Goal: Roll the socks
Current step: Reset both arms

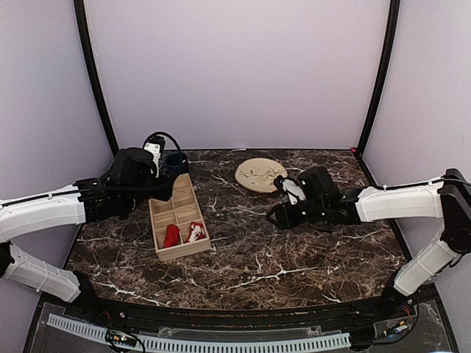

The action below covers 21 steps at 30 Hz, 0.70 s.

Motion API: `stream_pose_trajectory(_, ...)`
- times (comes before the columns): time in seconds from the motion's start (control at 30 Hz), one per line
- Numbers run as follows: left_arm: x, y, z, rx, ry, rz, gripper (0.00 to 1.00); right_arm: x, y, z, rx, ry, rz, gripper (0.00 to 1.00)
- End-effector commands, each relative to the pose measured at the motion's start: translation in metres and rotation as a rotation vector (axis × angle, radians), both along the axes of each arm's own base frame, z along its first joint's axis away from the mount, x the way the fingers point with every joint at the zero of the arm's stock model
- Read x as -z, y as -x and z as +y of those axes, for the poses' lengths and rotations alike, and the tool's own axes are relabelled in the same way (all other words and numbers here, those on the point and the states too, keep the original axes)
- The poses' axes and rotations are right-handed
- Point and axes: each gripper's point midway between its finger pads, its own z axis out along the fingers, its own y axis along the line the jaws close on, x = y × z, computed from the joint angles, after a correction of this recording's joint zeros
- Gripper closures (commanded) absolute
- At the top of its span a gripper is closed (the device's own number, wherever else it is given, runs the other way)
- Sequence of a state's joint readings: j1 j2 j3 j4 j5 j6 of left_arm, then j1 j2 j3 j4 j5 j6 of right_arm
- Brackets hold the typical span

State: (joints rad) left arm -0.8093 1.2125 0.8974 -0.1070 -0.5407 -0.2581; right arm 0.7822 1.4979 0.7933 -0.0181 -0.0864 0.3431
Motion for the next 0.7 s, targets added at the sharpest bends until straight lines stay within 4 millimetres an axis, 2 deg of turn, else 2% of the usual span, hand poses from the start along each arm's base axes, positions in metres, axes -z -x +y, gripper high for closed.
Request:
stream_pose_trajectory(0.0, -0.026, -0.015, 0.047, -0.148, 0.0, -0.157, 0.5, -0.047, -0.067, -0.049, 0.272, 0.145, -0.267, 0.31)
stream_pose_trajectory(0.13, -0.035, -0.025, 0.085, -0.232, 0.032, -0.26, 0.48, -0.077, -0.102, -0.101, 0.474, 0.187, -0.425, 0.24)
stream_pose_trajectory(0.17, -0.036, -0.029, 0.099, -0.264, 0.036, -0.291, 0.48, -0.082, -0.109, -0.114, 0.518, 0.194, -0.451, 0.22)
stream_pose_trajectory(0.3, -0.037, -0.04, 0.132, -0.297, 0.028, -0.382, 0.46, -0.095, -0.129, -0.168, 0.667, 0.216, -0.502, 0.17)
stream_pose_trajectory(0.43, -0.02, -0.052, 0.152, -0.298, -0.014, -0.375, 0.43, -0.099, -0.135, -0.201, 0.75, 0.223, -0.527, 0.14)
stream_pose_trajectory(0.5, -0.009, -0.054, 0.157, -0.279, -0.016, -0.377, 0.41, -0.101, -0.134, -0.212, 0.785, 0.221, -0.539, 0.11)
stream_pose_trajectory(0.6, 0.004, -0.055, 0.159, -0.236, -0.023, -0.383, 0.37, -0.112, -0.132, -0.227, 0.881, 0.223, -0.578, 0.0)
stream_pose_trajectory(0.67, 0.013, -0.055, 0.164, -0.233, -0.014, -0.374, 0.35, -0.117, -0.132, -0.231, 0.905, 0.234, -0.592, 0.01)
